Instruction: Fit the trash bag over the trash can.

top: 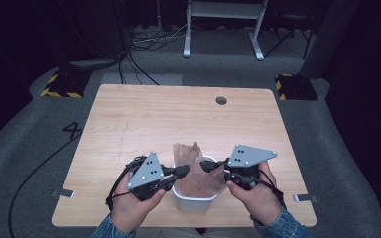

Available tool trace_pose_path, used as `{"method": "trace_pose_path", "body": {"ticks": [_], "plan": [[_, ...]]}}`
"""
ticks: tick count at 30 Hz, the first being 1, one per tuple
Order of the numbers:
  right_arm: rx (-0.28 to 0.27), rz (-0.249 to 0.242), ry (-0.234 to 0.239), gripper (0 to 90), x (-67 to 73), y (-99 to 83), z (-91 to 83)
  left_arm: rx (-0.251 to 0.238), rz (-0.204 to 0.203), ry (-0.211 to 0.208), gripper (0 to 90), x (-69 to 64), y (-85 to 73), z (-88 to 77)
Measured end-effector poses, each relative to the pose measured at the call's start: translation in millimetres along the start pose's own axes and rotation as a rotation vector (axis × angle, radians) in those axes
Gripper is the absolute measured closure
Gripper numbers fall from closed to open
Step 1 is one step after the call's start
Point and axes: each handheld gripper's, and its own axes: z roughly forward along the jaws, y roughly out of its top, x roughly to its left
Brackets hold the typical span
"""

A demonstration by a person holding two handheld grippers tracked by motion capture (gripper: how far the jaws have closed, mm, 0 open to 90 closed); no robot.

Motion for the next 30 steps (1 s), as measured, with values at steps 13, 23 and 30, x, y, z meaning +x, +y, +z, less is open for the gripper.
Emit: {"method": "trace_pose_path", "body": {"ticks": [13,23,30], "plan": [[-0.026,0.019,-0.054,89.9,-9.5,-0.3,-29.8,0.048,0.017,0.096,90.0,10.6,1.0,-17.3],[0.024,-0.027,0.007,89.5,11.7,1.4,-8.8,-0.060,-0.061,0.067,49.5,6.4,2.4,-5.8],[0.035,-0.029,0.026,89.2,15.0,2.5,2.2,0.003,-0.028,0.056,63.9,8.0,-2.6,8.0]]}}
